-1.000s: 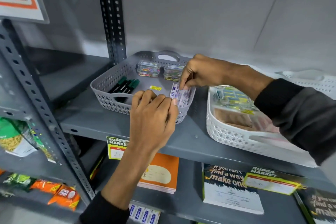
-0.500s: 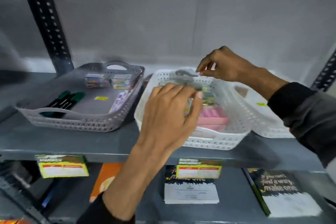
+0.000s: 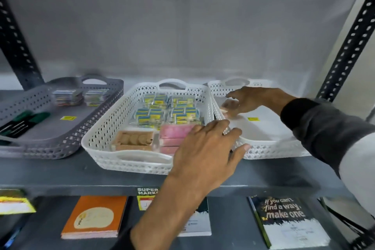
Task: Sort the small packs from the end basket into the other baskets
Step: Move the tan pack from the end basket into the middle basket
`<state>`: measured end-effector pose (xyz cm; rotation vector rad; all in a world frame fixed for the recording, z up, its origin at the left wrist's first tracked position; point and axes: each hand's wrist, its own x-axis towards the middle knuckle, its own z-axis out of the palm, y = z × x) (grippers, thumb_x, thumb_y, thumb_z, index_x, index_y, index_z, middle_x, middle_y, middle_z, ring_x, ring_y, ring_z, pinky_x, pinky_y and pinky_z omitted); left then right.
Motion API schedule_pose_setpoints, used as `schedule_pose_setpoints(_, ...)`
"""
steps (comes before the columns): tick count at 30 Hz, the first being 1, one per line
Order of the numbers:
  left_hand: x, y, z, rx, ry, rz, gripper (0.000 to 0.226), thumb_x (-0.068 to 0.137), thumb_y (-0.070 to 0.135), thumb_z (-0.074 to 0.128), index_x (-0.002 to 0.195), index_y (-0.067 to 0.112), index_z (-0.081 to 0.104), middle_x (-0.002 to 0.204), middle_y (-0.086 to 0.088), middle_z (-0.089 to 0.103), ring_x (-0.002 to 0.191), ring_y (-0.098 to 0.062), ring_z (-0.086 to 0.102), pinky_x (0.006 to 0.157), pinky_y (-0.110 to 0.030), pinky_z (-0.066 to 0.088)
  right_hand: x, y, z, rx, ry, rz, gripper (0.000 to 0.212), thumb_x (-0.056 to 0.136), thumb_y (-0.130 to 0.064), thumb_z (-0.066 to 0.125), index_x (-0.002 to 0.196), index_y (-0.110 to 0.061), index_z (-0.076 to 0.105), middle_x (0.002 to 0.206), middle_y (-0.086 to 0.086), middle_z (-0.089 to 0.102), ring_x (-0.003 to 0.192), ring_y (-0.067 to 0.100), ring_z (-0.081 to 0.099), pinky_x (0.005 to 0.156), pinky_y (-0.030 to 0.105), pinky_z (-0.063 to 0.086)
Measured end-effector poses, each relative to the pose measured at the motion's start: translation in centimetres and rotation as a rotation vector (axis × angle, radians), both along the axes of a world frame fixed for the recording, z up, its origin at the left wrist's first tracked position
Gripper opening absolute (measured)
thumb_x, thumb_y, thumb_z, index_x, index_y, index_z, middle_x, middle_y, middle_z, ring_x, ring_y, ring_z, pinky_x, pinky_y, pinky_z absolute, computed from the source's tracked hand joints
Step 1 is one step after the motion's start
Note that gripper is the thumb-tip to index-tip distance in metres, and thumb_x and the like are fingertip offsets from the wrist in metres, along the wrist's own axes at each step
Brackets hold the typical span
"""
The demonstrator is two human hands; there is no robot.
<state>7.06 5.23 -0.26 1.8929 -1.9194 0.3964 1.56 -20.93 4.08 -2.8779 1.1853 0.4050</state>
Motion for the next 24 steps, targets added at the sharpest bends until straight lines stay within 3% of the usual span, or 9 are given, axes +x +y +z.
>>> schedule_pose_setpoints(5,0.0,-0.2,-0.3,0.016,-0.048,0.015,0.043,0.101,0.051,0.037,0.132,0.028,0.055,0.138,0.000,0.055,0.121,-0.019,0.055,0.097,-0.043,0.046,0.7,-0.9,-0.7,-0.010,-0.077,-0.014,0.105,0.068,-0.075,0.062,0.152,-0.023,0.026,0.150,0.008,0.046,0.134,0.030,0.047,0.106,0.042,0.041)
schedule_pose_setpoints(10,-0.1,0.0,-0.3,0.026,-0.085,0.024,0.043,0.102,0.051,0.035,0.134,0.028,0.052,0.140,-0.001,0.054,0.123,-0.019,0.055,0.099,-0.042,0.045,0.6,-0.6,-0.9,0.079,-0.068,0.003,0.099,0.072,-0.066,0.063,0.152,-0.025,0.021,0.149,0.004,0.049,0.133,0.029,0.047,0.109,0.043,0.039)
schedule_pose_setpoints(14,-0.1,0.1,-0.2,0.029,-0.093,0.019,0.046,0.102,0.053,0.035,0.136,0.027,0.051,0.139,0.000,0.055,0.123,-0.019,0.054,0.100,-0.042,0.044,0.1,0.2,-0.2,0.087,-0.185,0.007,0.106,0.056,-0.059,0.076,0.145,-0.029,0.026,0.126,0.002,0.060,0.112,0.026,0.057,0.094,0.040,0.047)
schedule_pose_setpoints(18,0.7,1.5,0.4,-0.059,-0.032,-0.013,0.043,0.100,0.052,0.040,0.128,0.025,0.058,0.125,0.004,0.065,0.112,-0.016,0.061,0.093,-0.037,0.048,-0.5,1.1,1.8,0.061,-0.316,0.031,0.097,0.048,-0.060,0.081,0.126,-0.027,0.033,0.105,-0.001,0.066,0.094,0.021,0.063,0.084,0.037,0.052)
schedule_pose_setpoints(21,2.6,3.1,1.1,-0.118,-0.026,0.025,0.040,0.100,0.052,0.038,0.117,0.025,0.062,0.112,0.006,0.070,0.101,-0.015,0.064,0.087,-0.034,0.049,-0.5,2.7,3.8,0.026,-0.392,0.078,0.090,0.051,-0.054,0.086,0.118,-0.027,0.032,0.104,-0.001,0.066,0.084,0.009,0.062,0.071,0.029,0.049)
schedule_pose_setpoints(24,4.2,4.3,1.3,-0.118,-0.022,0.045,0.042,0.100,0.052,0.032,0.109,0.024,0.063,0.102,0.005,0.069,0.095,-0.016,0.064,0.086,-0.035,0.047,-0.4,4.6,5.8,-0.017,-0.422,0.124,0.090,0.049,-0.055,0.087,0.115,-0.030,0.031,0.109,-0.001,0.062,0.089,0.016,0.063,0.072,0.031,0.050)
